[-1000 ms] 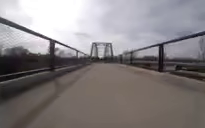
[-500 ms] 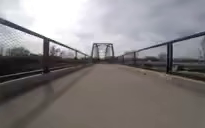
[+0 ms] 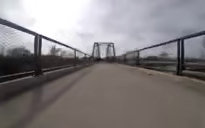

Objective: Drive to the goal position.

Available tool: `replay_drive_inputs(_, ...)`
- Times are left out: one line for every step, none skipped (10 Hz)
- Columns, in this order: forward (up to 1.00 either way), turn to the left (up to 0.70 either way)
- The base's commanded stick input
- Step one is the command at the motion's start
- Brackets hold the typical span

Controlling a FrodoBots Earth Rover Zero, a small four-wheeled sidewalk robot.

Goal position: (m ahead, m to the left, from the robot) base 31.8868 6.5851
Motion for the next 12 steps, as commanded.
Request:
replay_drive_inputs(1.00,0.00)
replay_drive_inputs(1.00,0.00)
replay_drive_inputs(1.00,0.00)
replay_drive_inputs(1.00,-0.03)
replay_drive_inputs(1.00,-0.29)
replay_drive_inputs(1.00,-0.36)
replay_drive_inputs(1.00,-0.36)
replay_drive_inputs(1.00,-0.37)
replay_drive_inputs(1.00,-0.37)
replay_drive_inputs(1.00,0.00)
replay_drive_inputs(1.00,0.00)
replay_drive_inputs(1.00,0.00)
